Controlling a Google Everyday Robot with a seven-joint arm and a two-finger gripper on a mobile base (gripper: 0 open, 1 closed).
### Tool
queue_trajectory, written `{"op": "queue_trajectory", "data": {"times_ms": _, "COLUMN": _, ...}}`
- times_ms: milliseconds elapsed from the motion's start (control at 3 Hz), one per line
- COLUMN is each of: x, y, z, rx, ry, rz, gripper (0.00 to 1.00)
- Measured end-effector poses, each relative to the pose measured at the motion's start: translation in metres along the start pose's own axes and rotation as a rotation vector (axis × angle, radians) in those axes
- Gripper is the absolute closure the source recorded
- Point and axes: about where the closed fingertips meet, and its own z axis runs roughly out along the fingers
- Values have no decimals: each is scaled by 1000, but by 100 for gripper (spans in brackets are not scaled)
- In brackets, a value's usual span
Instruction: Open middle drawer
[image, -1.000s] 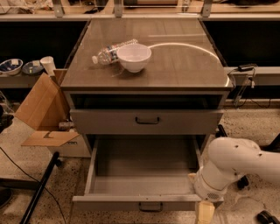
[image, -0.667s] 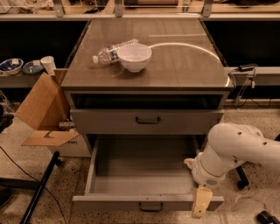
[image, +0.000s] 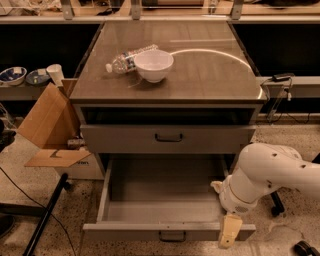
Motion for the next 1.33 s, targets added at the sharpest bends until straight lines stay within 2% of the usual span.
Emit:
{"op": "queue_trajectory", "data": {"times_ms": 333, "x": -1, "y": -16, "z": 9, "rx": 33, "ry": -28, "rz": 7, "gripper": 0}}
{"op": "queue_trajectory", "data": {"times_ms": 1000, "x": -6, "y": -64, "z": 30, "rx": 87, "ry": -117, "rz": 6, "gripper": 0}}
{"op": "queue_trajectory", "data": {"times_ms": 1333, "x": -11, "y": -86, "z": 45, "rx": 96, "ry": -156, "rz": -3, "gripper": 0}}
